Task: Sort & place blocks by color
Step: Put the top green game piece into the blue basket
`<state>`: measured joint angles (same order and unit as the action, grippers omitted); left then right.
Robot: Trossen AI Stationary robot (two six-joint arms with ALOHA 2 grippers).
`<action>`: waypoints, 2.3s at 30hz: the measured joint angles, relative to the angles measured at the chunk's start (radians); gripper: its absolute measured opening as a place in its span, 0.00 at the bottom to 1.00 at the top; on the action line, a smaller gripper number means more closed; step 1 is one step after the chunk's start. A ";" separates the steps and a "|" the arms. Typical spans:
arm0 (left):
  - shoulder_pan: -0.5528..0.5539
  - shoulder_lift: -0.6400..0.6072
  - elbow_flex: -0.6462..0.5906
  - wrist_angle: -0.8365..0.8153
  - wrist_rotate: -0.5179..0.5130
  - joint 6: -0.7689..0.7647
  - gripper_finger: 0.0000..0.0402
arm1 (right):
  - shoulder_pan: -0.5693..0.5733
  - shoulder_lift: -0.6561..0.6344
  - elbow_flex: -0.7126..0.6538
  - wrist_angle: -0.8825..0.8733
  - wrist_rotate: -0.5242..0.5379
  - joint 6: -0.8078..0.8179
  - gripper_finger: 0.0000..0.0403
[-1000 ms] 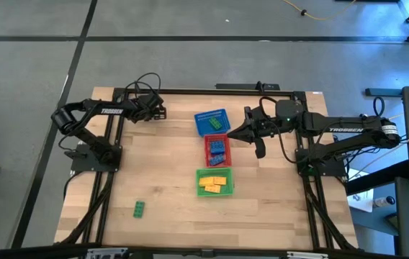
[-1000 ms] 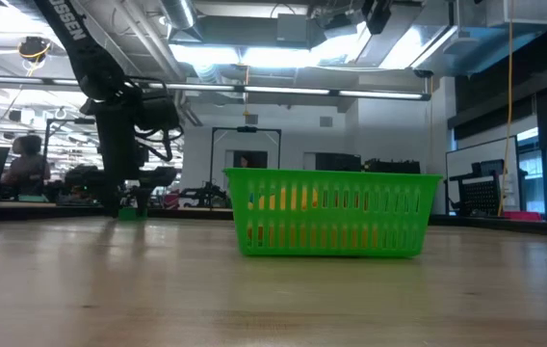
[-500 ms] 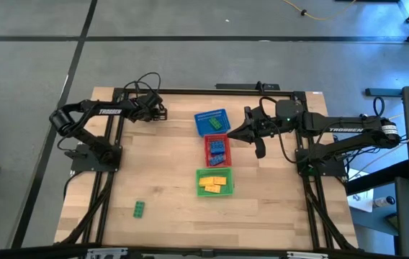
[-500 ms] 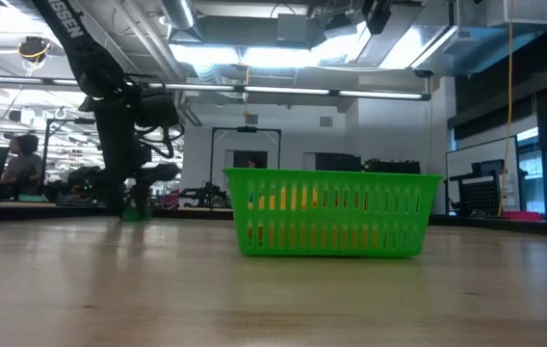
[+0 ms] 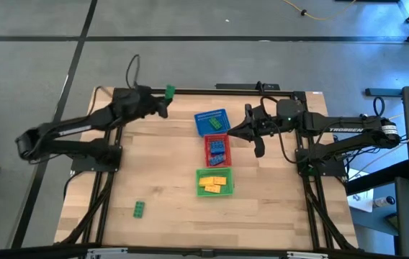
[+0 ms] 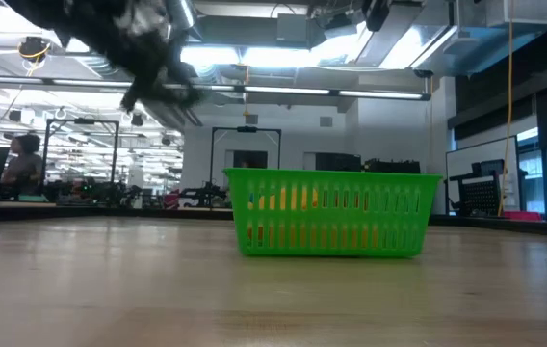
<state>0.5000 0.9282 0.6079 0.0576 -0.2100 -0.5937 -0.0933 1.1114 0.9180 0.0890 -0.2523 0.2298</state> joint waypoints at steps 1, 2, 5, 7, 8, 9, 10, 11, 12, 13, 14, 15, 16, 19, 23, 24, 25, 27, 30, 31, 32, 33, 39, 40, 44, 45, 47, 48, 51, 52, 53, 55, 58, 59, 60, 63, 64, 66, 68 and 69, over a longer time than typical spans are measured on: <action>-0.038 -0.028 0.000 0.038 0.000 0.021 0.32 | 0.000 0.000 0.000 0.006 0.000 -0.001 0.00; -0.077 -0.051 0.000 0.080 0.000 0.045 0.32 | 0.000 0.000 0.000 0.013 0.000 -0.001 0.00; -0.208 -0.095 0.000 0.198 -0.001 0.113 0.32 | 0.000 0.000 0.000 0.039 0.000 -0.002 0.00; -0.300 -0.098 0.001 0.265 -0.006 0.152 0.32 | 0.000 0.000 0.000 0.050 0.000 -0.002 0.00; -0.346 -0.097 0.001 0.289 -0.014 0.166 0.32 | 0.000 0.000 0.000 0.056 -0.001 -0.001 0.00; -0.390 -0.096 0.001 0.310 -0.028 0.181 0.32 | 0.000 0.000 0.000 0.063 -0.001 -0.001 0.00; -0.435 -0.090 0.001 0.332 -0.051 0.189 0.32 | 0.000 0.000 0.000 0.069 -0.001 0.000 0.00; -0.476 -0.078 0.002 0.353 -0.080 0.196 0.32 | 0.000 0.000 0.000 0.076 -0.001 0.000 0.00; -0.517 -0.066 0.002 0.366 -0.111 0.205 0.32 | 0.000 0.000 0.000 0.079 -0.001 0.000 0.00; -0.555 -0.054 0.002 0.375 -0.139 0.214 0.32 | 0.000 0.000 0.000 0.082 -0.001 0.000 0.00; -0.589 -0.041 0.000 0.396 -0.164 0.228 0.32 | 0.000 0.000 0.000 0.082 -0.002 0.000 0.00; -0.618 -0.026 0.000 0.430 -0.183 0.243 0.32 | 0.000 0.000 0.000 0.082 -0.002 0.000 0.00; -0.645 -0.011 0.002 0.459 -0.198 0.259 0.32 | 0.000 0.000 0.000 0.082 -0.002 0.000 0.00; -0.690 0.021 0.002 0.503 -0.244 0.293 0.32 | 0.000 0.000 0.000 0.085 -0.003 0.000 0.00; -0.695 0.048 0.002 0.520 -0.255 0.293 0.32 | 0.000 0.000 0.000 0.085 -0.003 0.000 0.00; -0.695 0.050 0.002 0.525 -0.255 0.291 0.32 | 0.000 0.000 0.000 0.085 -0.003 0.000 0.00; -0.695 0.053 0.002 0.527 -0.254 0.290 0.32 | 0.000 0.000 0.000 0.085 -0.003 0.001 0.00; -0.695 0.055 0.002 0.524 -0.252 0.290 0.32 | 0.000 0.000 0.000 0.085 -0.003 0.004 0.00; -0.695 0.054 0.002 0.530 -0.252 0.290 0.32 | 0.000 0.000 0.000 0.084 -0.003 0.011 0.00; -0.695 0.054 0.002 0.529 -0.251 0.290 0.32 | 0.000 0.000 0.000 0.085 -0.003 0.012 0.00; -0.695 0.054 0.002 0.529 -0.251 0.289 0.32 | 0.000 0.000 0.000 0.085 -0.003 0.013 0.00; -0.695 0.054 0.002 0.529 -0.251 0.289 0.32 | 0.000 0.000 0.000 0.085 -0.003 0.016 0.00; -0.674 0.097 0.038 0.450 -0.247 0.269 0.32 | 0.000 0.000 0.000 0.084 -0.003 0.022 0.00; -0.664 0.111 0.060 0.406 -0.241 0.257 0.32 | 0.000 0.000 0.000 0.086 -0.003 0.022 0.00; -0.610 0.199 0.201 0.162 -0.189 0.237 0.32 | -0.001 0.000 0.000 0.094 -0.003 0.019 0.00; -0.592 0.231 0.240 0.091 -0.167 0.237 0.32 | -0.001 0.000 0.000 0.096 -0.003 0.020 0.00; -0.549 0.290 0.317 -0.036 -0.119 0.237 0.32 | -0.001 0.000 0.000 0.096 -0.003 0.022 0.00; -0.522 0.318 0.355 -0.100 -0.092 0.242 0.32 | -0.001 0.000 0.000 0.096 -0.003 0.022 0.00; -0.442 0.413 0.464 -0.253 -0.008 0.284 0.32 | -0.001 0.000 0.000 0.100 -0.003 0.023 0.00; -0.417 0.444 0.495 -0.298 0.013 0.298 0.32 | -0.001 0.000 0.000 0.103 -0.003 0.022 0.00; -0.392 0.476 0.523 -0.325 0.034 0.314 0.32 | -0.001 0.000 0.000 0.103 -0.003 0.023 0.00; -0.345 0.533 0.570 -0.363 0.072 0.344 0.32 | -0.001 0.000 0.000 0.105 -0.003 0.023 0.00; -0.289 0.617 0.625 -0.398 0.107 0.385 0.32 | -0.001 0.000 0.000 0.105 -0.003 0.023 0.00; -0.274 0.645 0.644 -0.419 0.113 0.397 0.32 | -0.001 0.000 0.000 0.105 -0.003 0.023 0.00; -0.262 0.674 0.662 -0.434 0.116 0.412 0.32 | -0.001 0.000 0.000 0.105 -0.003 0.023 0.00; -0.230 0.752 0.697 -0.479 0.117 0.428 0.32 | -0.001 0.000 0.000 0.105 -0.003 0.023 0.00; -0.222 0.777 0.703 -0.480 0.118 0.429 0.32 | -0.001 0.000 0.000 0.105 -0.003 0.023 0.00; -0.210 0.814 0.705 -0.474 0.119 0.429 0.32 | -0.001 0.000 0.000 0.105 -0.003 0.023 0.00; -0.199 0.847 0.705 -0.472 0.119 0.429 0.32 | -0.001 0.000 0.000 0.105 -0.002 0.023 0.00; -0.194 0.863 0.705 -0.473 0.120 0.429 0.32 | -0.001 0.000 0.000 0.104 -0.002 0.023 0.00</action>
<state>0.3059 1.7911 1.3132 -0.4153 -0.0902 -0.1642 -0.0944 1.1114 0.9176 0.1934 -0.2546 0.2527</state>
